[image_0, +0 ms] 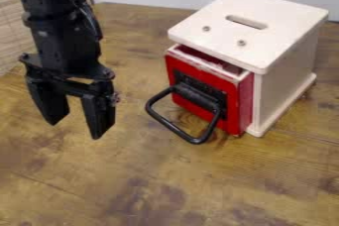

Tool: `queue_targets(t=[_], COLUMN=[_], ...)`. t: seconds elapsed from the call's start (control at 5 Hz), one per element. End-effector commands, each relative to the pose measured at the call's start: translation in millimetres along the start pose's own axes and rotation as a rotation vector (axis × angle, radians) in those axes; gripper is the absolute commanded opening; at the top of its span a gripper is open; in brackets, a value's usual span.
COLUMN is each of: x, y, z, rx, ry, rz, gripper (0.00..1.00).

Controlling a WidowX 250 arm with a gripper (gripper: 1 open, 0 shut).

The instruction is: Close the drawer

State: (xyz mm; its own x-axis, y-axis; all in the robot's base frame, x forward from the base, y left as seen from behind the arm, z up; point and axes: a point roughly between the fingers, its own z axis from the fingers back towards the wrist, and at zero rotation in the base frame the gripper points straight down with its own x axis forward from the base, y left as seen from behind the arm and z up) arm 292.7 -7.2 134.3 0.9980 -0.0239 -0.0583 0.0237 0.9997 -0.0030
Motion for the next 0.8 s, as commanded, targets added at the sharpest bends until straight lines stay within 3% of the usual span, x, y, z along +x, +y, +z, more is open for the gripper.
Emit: queue_targets(t=[0.0,0.2,0.6], x=[7.1,18.4,49.0], y=[-5.8,-14.4,-60.1], z=[-3.6,-9.1,-17.7], rx=[0.008,0.025,0.082], ry=[0.001,0.001,-0.004], rz=[-0.020,-0.043,-0.137], gripper=[1.00,1.00,1.00])
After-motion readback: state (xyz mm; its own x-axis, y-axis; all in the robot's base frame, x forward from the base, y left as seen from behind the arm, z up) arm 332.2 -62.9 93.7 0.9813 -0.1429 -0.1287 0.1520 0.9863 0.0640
